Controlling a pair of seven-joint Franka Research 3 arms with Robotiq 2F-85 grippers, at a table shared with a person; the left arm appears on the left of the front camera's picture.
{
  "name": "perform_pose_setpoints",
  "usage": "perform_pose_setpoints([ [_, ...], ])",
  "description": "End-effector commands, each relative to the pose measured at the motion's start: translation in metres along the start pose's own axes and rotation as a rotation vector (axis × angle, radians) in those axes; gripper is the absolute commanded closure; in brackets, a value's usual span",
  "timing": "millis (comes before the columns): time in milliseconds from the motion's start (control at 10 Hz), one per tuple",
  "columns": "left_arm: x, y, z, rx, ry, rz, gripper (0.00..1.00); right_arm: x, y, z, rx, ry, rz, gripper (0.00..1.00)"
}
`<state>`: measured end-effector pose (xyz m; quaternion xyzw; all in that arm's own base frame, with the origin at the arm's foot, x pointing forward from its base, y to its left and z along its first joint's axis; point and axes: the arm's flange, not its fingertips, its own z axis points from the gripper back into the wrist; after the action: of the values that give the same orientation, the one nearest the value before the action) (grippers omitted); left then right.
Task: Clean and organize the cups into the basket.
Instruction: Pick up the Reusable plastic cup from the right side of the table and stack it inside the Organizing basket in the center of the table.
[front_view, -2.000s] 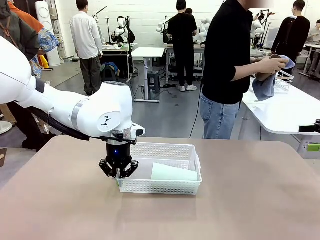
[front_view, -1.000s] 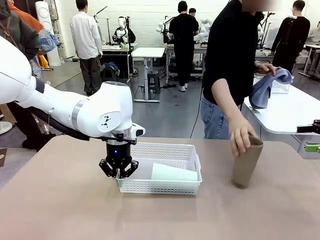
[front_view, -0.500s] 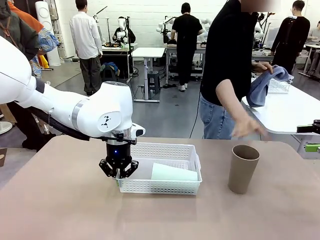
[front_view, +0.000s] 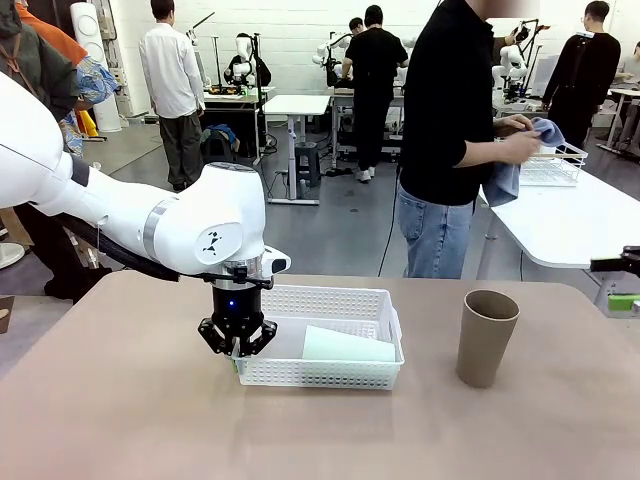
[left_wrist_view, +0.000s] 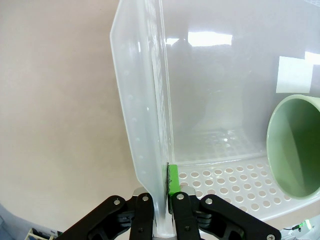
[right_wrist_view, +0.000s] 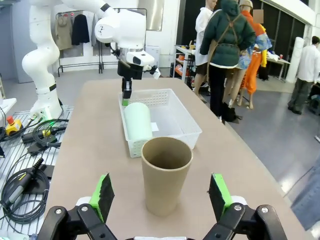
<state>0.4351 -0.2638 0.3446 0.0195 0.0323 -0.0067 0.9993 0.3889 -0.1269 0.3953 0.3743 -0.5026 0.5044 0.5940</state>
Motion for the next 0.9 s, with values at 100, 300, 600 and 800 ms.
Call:
perform_pose_setpoints([
  [100, -0.001, 0.000, -0.002, 0.005, 0.003, -0.005, 1.00, -0.063, -0.002, -0.011, -0.015, 0.035, 0.047, 0.00],
  [300, -0.001, 0.000, -0.002, 0.005, 0.003, -0.005, 1.00, -0.107, 0.002, -0.025, -0.010, 0.099, 0.028, 0.00],
  [600, -0.001, 0.000, -0.002, 0.005, 0.003, -0.005, 1.00, -0.130, 0.006, -0.051, 0.021, 0.112, 0.038, 0.00],
  [800, -0.001, 0.000, -0.002, 0.005, 0.003, -0.005, 1.00, -0.133, 0.004, -0.068, 0.022, 0.094, 0.046, 0.00],
])
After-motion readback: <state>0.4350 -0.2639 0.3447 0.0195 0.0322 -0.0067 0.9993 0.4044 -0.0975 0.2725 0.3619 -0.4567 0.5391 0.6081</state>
